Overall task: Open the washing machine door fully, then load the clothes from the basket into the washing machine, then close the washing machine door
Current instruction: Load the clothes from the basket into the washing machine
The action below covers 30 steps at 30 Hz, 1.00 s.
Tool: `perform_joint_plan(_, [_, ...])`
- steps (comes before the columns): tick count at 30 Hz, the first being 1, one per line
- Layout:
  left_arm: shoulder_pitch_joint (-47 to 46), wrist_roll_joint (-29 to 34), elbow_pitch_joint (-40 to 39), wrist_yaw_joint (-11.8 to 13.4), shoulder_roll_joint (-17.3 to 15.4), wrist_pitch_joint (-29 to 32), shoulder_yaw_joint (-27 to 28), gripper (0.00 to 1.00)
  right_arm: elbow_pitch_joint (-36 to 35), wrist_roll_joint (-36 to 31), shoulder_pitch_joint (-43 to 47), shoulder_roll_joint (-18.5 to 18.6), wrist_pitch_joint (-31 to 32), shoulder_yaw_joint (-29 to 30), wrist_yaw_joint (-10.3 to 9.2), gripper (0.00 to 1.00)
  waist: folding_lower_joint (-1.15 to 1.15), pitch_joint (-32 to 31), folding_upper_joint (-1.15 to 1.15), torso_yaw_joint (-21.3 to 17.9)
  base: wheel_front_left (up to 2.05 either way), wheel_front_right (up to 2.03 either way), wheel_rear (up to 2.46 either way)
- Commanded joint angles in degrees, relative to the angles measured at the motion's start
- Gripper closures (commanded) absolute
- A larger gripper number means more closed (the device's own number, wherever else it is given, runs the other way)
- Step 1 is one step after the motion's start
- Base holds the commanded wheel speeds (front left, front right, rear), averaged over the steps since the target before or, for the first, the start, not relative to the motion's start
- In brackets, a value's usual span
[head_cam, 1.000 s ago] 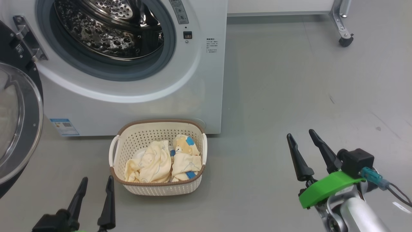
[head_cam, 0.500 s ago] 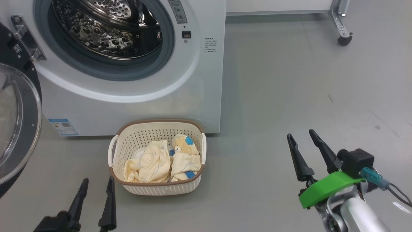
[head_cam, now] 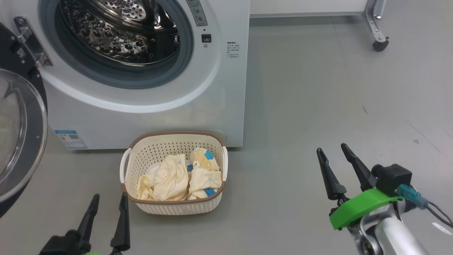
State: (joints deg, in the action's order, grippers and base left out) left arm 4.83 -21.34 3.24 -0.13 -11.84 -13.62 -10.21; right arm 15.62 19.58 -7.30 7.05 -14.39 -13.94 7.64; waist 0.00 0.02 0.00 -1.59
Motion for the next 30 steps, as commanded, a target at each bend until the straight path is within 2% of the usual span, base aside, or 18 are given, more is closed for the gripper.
perform_joint_plan(1, [-3.1,0.6,-1.4,0.4,-0.9,-0.8,1.9,0.0,-1.4,-0.3,-1.3,0.4,-0.6,-0.7,-0.15,0.0,0.0,0.0,0.0,0.1,0.0,0.0,0.0])
perform_joint_plan(12, [-3.4,0.4,-0.8,-0.3,-0.7,-1.1,1.8,0.0,-1.0,-0.1,-1.4,0.2,-0.6,-0.8,-0.15,0.0,0.0,-0.2,0.0,0.1,0.0,0.0,0.0])
perform_joint_plan(16, [-3.3,-1.5,-1.0,-1.9,-0.3,-1.2,1.7,0.0,-0.9,-0.1,-1.5,0.1,-0.6,-0.9,-0.15,0.0,0.0,-0.1,0.0,0.1,0.09,-0.09,0.0])
perform_joint_plan(19, [-3.2,-2.4,-1.2,-2.1,-0.2,-1.2,2.2,0.0,-0.8,-0.1,-1.4,0.2,-0.6,-0.9,-0.15,0.0,0.0,0.0,0.0,0.1,0.52,-0.52,0.0])
perform_joint_plan(27, [-3.2,-2.4,-1.0,-1.7,-0.2,-1.3,2.3,0.0,-0.6,-0.1,-1.3,0.3,-0.6,-0.9,-0.15,0.0,0.0,0.0,0.0,0.5,1.28,-1.28,0.0])
perform_joint_plan(30, [-3.3,-1.2,-1.0,-0.5,-0.2,-1.3,2.8,0.0,-0.5,-0.1,-1.3,0.3,-0.6,-1.1,-0.15,0.0,0.0,-0.2,0.0,0.7,1.93,-1.93,0.0])
